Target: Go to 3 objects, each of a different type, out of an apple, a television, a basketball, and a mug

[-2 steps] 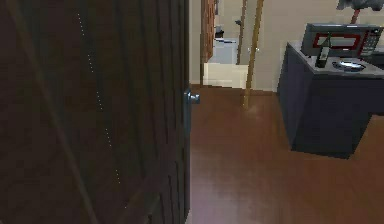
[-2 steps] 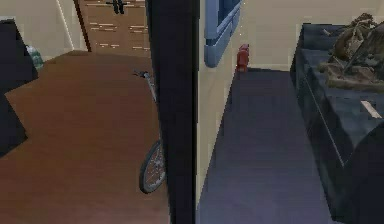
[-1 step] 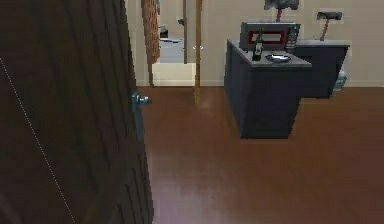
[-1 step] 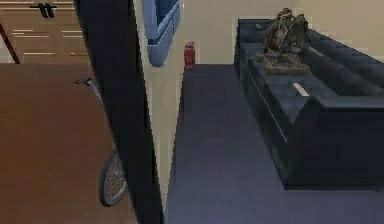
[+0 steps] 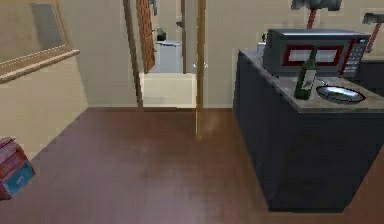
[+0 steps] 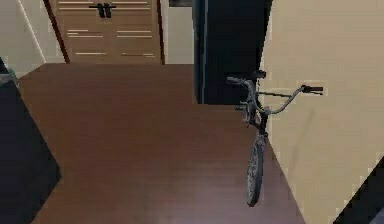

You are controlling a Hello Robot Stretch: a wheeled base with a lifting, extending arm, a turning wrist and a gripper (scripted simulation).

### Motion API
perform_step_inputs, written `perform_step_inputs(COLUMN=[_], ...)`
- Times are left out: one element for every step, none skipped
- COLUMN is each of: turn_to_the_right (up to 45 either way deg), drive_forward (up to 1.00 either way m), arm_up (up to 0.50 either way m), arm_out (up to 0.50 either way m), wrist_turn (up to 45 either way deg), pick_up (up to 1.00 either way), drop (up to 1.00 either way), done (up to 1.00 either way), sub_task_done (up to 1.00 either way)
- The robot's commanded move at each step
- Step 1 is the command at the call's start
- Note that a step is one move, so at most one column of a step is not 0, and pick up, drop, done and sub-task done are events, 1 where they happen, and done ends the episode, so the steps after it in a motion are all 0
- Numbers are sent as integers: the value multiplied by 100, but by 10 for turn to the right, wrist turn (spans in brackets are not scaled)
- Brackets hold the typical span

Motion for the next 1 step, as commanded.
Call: perform_step_inputs(turn_to_the_right=[30], drive_forward=[0], arm_up=[0], arm_out=[0], wrist_turn=[0], pick_up=[0], drop=[0], done=[0], sub_task_done=[0])
